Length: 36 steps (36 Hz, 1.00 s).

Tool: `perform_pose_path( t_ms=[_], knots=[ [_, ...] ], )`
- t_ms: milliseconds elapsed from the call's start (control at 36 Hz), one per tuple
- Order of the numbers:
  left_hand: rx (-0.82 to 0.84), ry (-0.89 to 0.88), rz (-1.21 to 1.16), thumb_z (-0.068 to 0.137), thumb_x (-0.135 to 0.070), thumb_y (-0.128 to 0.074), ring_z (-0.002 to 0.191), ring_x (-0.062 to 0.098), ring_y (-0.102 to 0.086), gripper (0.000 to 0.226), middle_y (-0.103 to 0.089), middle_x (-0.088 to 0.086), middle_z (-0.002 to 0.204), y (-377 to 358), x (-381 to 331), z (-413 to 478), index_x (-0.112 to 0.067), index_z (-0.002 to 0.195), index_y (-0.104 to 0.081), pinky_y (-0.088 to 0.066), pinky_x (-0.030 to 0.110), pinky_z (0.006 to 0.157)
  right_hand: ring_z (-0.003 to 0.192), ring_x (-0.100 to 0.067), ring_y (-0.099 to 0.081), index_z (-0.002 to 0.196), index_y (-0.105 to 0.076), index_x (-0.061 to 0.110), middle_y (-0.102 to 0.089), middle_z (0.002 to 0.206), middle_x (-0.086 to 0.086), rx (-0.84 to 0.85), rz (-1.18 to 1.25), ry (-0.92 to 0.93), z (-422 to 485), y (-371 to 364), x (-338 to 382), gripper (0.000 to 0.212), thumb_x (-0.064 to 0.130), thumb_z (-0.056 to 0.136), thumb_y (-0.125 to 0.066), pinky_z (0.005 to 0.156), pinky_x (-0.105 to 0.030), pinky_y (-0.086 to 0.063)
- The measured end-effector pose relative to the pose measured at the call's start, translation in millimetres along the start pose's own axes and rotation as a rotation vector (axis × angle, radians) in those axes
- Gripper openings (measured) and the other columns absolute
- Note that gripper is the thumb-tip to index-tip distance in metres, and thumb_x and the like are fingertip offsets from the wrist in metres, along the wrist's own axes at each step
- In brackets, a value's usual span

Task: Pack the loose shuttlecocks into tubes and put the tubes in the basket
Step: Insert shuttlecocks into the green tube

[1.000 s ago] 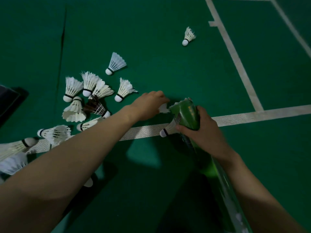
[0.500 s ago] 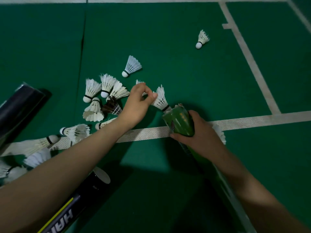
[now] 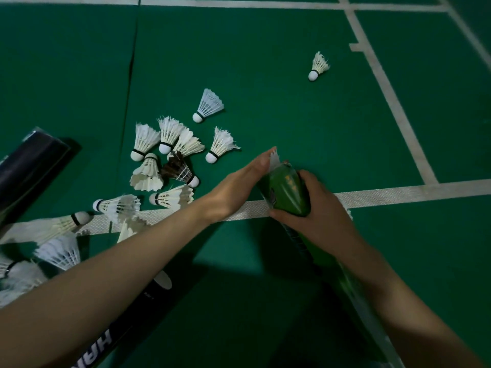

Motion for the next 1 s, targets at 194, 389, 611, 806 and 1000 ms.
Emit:
perform_pose_path(
  t_ms=[194, 389, 611, 806, 1000],
  knots=[
    [0.078, 0.046, 0.047, 0.089, -0.063, -0.026, 0.134, -0.002, -0.027, 0.062, -0.034, -0.012, 0.149, -29, -2, 1, -0.034, 0.144, -0.035, -0.014, 0.022, 0.115, 0.096, -0.014, -0.057, 0.129, -0.039, 0.028, -0.056, 0.115, 0.006, -0.008, -0.022, -0.056, -10, 1, -22, 0.078, 0.060, 0.068, -0.074, 0.078, -0.032, -0.049],
    [0.165, 0.063, 0.060, 0.089, -0.070, -0.024, 0.136, 0.003, -0.032, 0.065, -0.036, -0.011, 0.150, -51, -4, 21, -0.035, 0.142, -0.038, -0.017, 0.031, 0.118, 0.096, -0.012, -0.057, 0.119, -0.045, 0.030, -0.058, 0.108, 0.009, -0.035, 0.080, -0.095, -15, 15, -34, 0.075, 0.074, 0.060, -0.063, 0.080, -0.037, -0.050],
    [-0.079, -0.011, -0.034, 0.099, -0.052, -0.020, 0.140, 0.010, -0.027, 0.059, -0.030, -0.003, 0.153, -38, -1, 42, -0.022, 0.149, -0.025, -0.019, 0.037, 0.118, 0.100, -0.014, -0.057, 0.127, -0.042, 0.031, -0.057, 0.115, 0.008, -0.053, 0.091, -0.170, -12, 27, -57, 0.069, 0.060, 0.071, -0.069, 0.086, -0.041, -0.049],
    [0.005, -0.091, 0.610, 0.086, -0.013, -0.063, 0.130, 0.030, -0.040, 0.067, -0.042, 0.016, 0.142, -52, 24, 57, -0.011, 0.145, -0.032, -0.030, 0.029, 0.107, 0.091, -0.016, -0.057, 0.117, -0.041, 0.029, -0.057, 0.100, 0.005, -0.110, 0.077, -0.209, -11, 48, -70, 0.058, 0.048, 0.073, -0.074, 0.079, -0.037, -0.050],
    [0.108, -0.116, 0.892, 0.091, -0.016, -0.057, 0.116, 0.031, -0.051, 0.050, -0.048, 0.015, 0.130, -77, 36, 59, -0.012, 0.139, -0.043, -0.036, 0.030, 0.093, 0.093, -0.015, -0.058, 0.117, -0.043, 0.028, -0.058, 0.104, 0.007, -0.097, 0.065, -0.192, -13, 40, -72, 0.058, 0.051, 0.073, -0.072, 0.079, -0.037, -0.050]
  ],
)
Point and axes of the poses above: each hand's wrist, its own z-axis towards the middle knuckle, its own y-axis out of the back of the hand, x = y × z, the point moved 7 cm from there along z, towards the middle knuckle
